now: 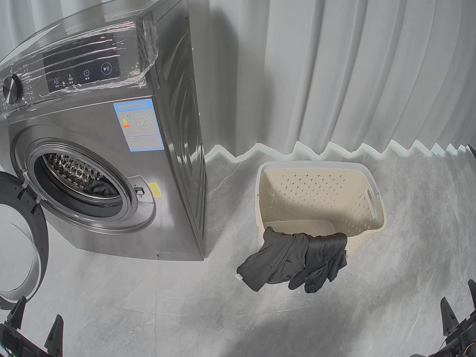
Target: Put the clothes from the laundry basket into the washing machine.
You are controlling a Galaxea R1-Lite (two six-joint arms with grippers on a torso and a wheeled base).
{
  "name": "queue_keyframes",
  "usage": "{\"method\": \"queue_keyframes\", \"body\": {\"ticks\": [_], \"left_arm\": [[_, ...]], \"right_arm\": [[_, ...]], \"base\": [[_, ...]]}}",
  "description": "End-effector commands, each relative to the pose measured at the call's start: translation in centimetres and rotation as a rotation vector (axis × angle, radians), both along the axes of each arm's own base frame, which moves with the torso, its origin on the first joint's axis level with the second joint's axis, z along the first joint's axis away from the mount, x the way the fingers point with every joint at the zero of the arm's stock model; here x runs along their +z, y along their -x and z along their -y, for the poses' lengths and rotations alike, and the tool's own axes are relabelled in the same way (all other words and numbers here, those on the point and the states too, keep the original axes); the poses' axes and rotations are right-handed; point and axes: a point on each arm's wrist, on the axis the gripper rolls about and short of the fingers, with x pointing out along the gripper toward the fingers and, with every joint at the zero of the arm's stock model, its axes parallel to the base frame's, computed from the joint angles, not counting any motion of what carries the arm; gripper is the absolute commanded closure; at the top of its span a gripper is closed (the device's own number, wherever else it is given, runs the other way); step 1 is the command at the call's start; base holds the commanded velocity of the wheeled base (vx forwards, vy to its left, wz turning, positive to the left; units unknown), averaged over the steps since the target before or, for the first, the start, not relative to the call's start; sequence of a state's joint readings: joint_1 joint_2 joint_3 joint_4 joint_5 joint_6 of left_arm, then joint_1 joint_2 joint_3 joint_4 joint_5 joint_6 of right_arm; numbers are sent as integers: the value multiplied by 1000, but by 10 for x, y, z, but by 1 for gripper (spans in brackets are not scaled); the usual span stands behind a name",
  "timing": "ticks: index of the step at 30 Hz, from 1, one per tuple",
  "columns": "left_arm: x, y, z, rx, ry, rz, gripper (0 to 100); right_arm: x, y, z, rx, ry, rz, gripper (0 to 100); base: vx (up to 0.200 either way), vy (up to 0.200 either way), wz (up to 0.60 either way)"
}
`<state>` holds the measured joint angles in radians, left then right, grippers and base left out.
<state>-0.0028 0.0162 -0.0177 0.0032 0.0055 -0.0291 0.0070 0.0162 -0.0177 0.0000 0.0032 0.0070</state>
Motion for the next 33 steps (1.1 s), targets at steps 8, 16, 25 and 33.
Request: {"method": "queue_keyframes", "body": {"ticks": [8, 16, 25, 33], "left_arm": [[-5, 0, 0, 3, 3, 0, 0], [-5, 0, 0, 0, -3, 0, 0], [-5, 0, 0, 2, -12, -1, 0], [-5, 0, 0, 2, -11, -1, 0]], "right_arm": [[72, 4, -1, 160, -89, -8, 0], [64, -42, -6, 264, -97, -308, 0], [59, -103, -17, 309, -114, -509, 0], [48, -150, -39, 365, -198, -594, 0]], "base": [[0, 0, 0], [0, -150, 0], [0, -67, 0], [-50, 0, 0]]}}
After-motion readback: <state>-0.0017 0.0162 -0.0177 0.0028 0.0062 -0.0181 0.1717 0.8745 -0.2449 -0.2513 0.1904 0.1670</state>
